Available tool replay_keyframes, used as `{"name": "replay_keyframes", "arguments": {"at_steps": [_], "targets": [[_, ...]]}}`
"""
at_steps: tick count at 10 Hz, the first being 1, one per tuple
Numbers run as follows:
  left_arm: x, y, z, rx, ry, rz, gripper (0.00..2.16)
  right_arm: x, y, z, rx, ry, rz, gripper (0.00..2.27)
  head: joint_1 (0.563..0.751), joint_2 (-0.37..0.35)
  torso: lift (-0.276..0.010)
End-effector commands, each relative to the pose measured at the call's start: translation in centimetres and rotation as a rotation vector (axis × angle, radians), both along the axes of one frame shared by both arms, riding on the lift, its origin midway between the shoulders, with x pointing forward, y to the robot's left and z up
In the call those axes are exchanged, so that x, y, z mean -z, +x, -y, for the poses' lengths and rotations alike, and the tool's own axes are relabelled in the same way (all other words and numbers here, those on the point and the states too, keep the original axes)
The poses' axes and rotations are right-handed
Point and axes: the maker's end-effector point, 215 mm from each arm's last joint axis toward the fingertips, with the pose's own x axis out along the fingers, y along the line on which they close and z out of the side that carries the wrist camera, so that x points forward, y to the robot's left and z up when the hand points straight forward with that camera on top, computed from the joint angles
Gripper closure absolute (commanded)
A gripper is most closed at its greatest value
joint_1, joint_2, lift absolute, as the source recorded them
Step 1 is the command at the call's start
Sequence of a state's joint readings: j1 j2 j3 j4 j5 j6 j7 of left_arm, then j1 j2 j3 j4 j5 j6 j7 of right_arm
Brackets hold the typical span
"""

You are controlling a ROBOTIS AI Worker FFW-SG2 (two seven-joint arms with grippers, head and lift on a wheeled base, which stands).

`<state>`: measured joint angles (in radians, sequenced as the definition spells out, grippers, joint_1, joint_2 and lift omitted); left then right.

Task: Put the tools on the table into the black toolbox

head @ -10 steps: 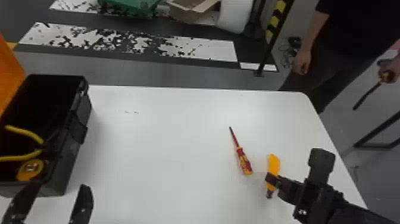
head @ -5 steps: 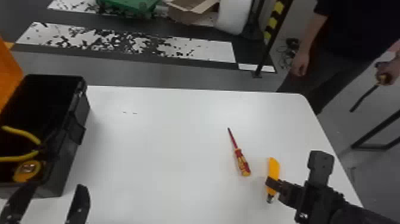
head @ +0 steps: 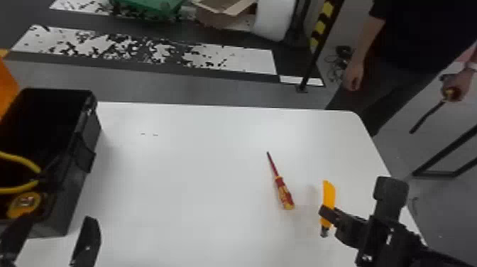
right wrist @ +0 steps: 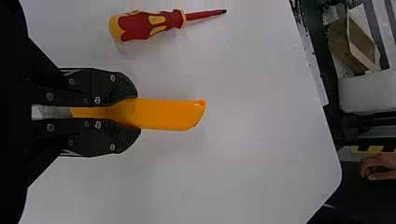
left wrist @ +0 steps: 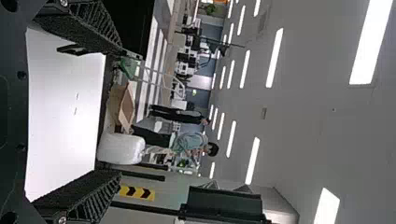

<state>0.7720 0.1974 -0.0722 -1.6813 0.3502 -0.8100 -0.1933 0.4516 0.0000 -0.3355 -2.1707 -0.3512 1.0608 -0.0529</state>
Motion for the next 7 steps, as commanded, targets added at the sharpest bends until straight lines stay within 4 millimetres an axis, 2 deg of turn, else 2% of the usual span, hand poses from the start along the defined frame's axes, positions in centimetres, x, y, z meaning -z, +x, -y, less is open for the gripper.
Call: {"name": "replay_keyframes", "arguments": {"at_steps": [1,5,7], "targets": [[-1.2,0.1,0.1,0.005,-0.003,0.02,0.05,-1.8,0.4,-1.0,-0.026,0.0,0.061,2.25,0.695,-0.161,-0.075],[-3.4,0.7,1.0,0.03,-0.013,0.041,0.05,-4.0,0.4,-4.0,-0.111,0.033,0.143,2.25,0.695,-0.115,-0.075],[-4.7,1.2,2.4,0.068,-0.025,0.054,0.05,-5.9,0.5,-5.4,-0.164,0.046,0.2,2.25,0.695,-0.098,-0.075]]}}
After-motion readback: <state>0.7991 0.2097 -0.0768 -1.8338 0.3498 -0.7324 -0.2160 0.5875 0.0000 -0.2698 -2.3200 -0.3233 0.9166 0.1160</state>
